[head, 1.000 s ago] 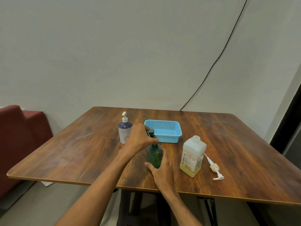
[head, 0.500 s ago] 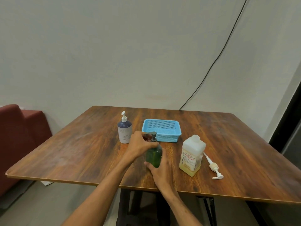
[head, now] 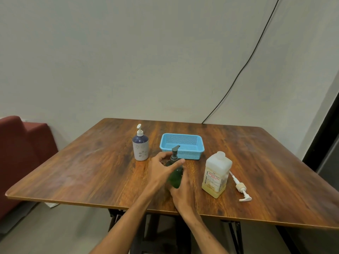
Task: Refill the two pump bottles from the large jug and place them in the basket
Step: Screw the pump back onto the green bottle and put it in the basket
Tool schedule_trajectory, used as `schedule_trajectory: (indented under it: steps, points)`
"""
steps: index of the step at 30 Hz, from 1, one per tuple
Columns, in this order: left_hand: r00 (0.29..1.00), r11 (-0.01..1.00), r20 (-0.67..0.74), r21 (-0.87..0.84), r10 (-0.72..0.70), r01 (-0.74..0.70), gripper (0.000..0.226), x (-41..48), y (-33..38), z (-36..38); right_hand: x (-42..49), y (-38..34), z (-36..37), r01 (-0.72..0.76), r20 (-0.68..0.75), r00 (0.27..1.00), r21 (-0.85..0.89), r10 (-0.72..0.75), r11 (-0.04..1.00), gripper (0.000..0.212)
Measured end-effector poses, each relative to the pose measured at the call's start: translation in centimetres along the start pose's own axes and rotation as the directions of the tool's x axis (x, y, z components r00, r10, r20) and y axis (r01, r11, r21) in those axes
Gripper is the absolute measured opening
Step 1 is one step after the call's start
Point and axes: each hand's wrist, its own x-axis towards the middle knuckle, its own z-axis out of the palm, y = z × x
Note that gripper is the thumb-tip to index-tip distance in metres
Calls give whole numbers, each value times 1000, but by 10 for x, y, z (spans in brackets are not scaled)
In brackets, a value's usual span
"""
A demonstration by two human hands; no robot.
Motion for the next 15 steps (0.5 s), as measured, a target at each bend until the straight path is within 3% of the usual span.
schedule_trajectory:
  steps: [3, 6, 12, 15]
  points:
    - [997, 994, -50, 96, 60, -55, 35, 5, -6, 5, 1, 0, 0, 11, -4, 1000, 5, -11, 1000, 82]
    - [993, 990, 66, 96, 95, -101, 27, 7, -8, -2, 1, 2, 0, 15, -10, 1000, 17, -15, 1000, 80]
    - [983, 995, 185, -95, -1, 19, 41, 2, -4, -12, 2, 2, 0, 27, -9, 1000, 18, -26, 999, 83]
    - [997, 999, 75, -35, 10, -7, 43, 2, -6, -3, 2, 0, -1, 24, 6, 1000, 19, -24, 1000, 82]
